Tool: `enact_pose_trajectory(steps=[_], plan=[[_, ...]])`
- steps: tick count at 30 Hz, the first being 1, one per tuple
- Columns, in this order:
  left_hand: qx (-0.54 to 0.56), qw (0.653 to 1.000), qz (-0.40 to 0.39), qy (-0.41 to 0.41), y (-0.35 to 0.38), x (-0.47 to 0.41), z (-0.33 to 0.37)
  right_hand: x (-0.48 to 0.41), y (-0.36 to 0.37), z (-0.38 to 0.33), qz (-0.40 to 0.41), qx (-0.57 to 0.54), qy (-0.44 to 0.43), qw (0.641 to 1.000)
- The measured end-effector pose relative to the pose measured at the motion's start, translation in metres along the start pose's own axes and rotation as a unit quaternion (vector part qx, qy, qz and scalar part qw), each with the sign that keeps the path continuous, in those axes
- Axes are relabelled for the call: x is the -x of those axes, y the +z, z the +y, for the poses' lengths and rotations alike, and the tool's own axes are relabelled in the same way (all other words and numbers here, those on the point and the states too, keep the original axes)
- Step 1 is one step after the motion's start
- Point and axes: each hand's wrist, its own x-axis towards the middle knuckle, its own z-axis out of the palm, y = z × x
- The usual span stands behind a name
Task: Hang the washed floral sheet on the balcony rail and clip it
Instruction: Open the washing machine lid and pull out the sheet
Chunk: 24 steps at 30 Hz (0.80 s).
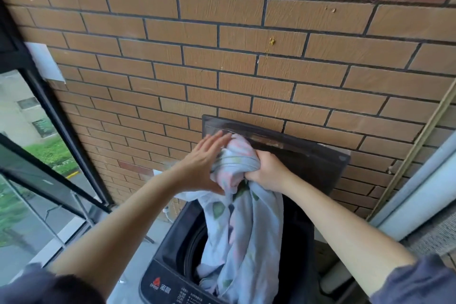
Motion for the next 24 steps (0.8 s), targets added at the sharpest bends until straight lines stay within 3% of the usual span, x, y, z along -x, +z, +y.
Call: enact_pose_trajectory(steps=[2, 6, 8, 11, 15, 18, 20, 24], plan=[[0.072, 0.997, 0.026, -0.013, 0.009, -0.007, 0.004, -0.003, -0.003, -0.011, -0.009, 0.01, -0.013, 1.0], [0.219, 0.957, 0.126, -0.144, 0.02, -0.016, 0.009, 0.0, -0.009, -0.012, 0.039, -0.054, -0.013, 0.998], [0.332, 0.907, 0.186, -0.18, 0.025, -0.02, 0.01, 0.007, -0.008, -0.003, 0.046, -0.13, -0.015, 0.99], [0.475, 0.827, 0.237, -0.183, 0.009, -0.024, 0.023, 0.019, -0.001, 0.016, -0.01, -0.191, -0.019, 0.981], [0.591, 0.759, 0.242, -0.129, -0.028, -0.03, 0.037, 0.035, 0.023, 0.039, -0.042, -0.182, 0.055, 0.981], [0.662, 0.703, 0.216, -0.144, -0.045, -0.031, 0.043, 0.035, 0.036, 0.048, 0.0, -0.163, 0.105, 0.981], [0.655, 0.704, 0.22, -0.161, -0.05, -0.026, 0.038, 0.033, 0.034, 0.043, 0.065, -0.149, 0.119, 0.98], [0.502, 0.819, 0.268, -0.075, -0.046, 0.0, -0.006, 0.031, 0.015, 0.024, 0.148, -0.192, 0.097, 0.965]])
